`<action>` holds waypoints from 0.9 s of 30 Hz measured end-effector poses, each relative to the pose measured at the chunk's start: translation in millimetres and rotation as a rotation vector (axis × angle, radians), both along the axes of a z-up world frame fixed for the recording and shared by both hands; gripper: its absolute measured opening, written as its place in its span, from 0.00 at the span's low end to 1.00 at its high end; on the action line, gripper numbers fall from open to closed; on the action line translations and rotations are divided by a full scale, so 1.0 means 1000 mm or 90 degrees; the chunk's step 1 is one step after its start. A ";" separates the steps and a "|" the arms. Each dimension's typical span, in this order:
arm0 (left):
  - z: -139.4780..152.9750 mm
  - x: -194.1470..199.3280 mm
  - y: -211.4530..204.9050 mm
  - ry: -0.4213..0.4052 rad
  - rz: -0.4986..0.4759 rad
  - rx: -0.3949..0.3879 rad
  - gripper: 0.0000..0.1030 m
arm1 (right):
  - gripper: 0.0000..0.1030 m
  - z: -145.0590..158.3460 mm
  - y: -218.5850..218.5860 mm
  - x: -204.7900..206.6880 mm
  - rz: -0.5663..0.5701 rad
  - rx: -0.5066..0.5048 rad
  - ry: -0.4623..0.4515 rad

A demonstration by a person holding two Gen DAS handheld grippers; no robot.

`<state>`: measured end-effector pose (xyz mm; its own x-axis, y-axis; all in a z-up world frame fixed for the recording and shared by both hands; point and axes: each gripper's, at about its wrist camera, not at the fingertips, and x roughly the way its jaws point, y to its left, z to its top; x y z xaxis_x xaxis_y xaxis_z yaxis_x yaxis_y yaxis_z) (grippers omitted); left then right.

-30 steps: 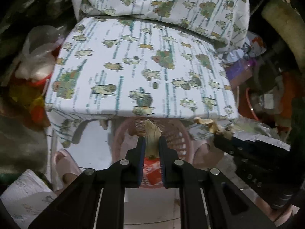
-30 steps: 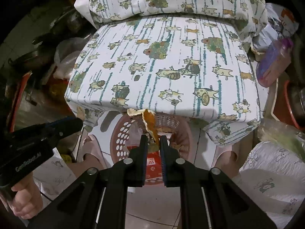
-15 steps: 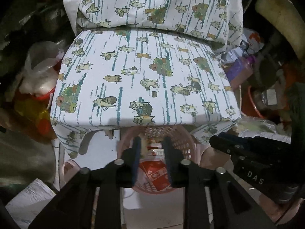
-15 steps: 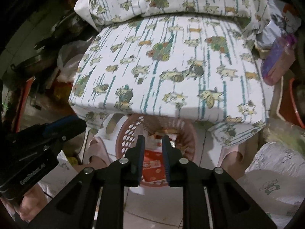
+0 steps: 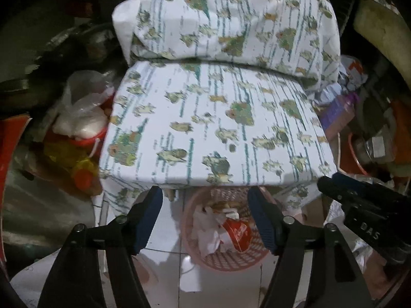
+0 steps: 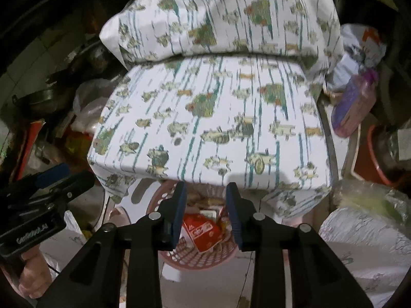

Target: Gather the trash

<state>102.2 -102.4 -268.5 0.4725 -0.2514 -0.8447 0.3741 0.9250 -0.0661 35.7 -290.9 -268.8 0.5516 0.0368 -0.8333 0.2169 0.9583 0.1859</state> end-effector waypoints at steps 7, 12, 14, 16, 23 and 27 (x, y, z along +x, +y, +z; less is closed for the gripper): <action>0.045 -0.020 0.012 -0.141 0.029 -0.007 0.81 | 0.46 0.036 0.015 -0.013 0.010 -0.051 -0.096; 0.089 -0.035 0.026 -0.225 0.060 -0.027 0.82 | 0.56 0.079 0.021 -0.025 0.003 -0.085 -0.188; 0.111 -0.036 0.035 -0.208 0.108 -0.025 0.82 | 0.60 0.100 0.023 -0.029 0.003 -0.092 -0.219; 0.133 -0.042 0.043 -0.210 0.115 -0.051 0.82 | 0.60 0.123 0.025 -0.035 -0.005 -0.105 -0.245; 0.220 -0.069 0.058 -0.274 0.141 -0.083 0.87 | 0.66 0.208 0.034 -0.045 0.029 -0.098 -0.308; 0.260 -0.076 0.052 -0.294 0.141 -0.074 0.88 | 0.68 0.256 0.042 -0.045 0.012 -0.132 -0.318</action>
<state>26.5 -50.8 -9.0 0.8414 -0.1838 -0.5083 0.1855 0.9815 -0.0478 -9.8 -249.4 -12.5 0.8833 -0.0874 -0.4605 0.1334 0.9887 0.0682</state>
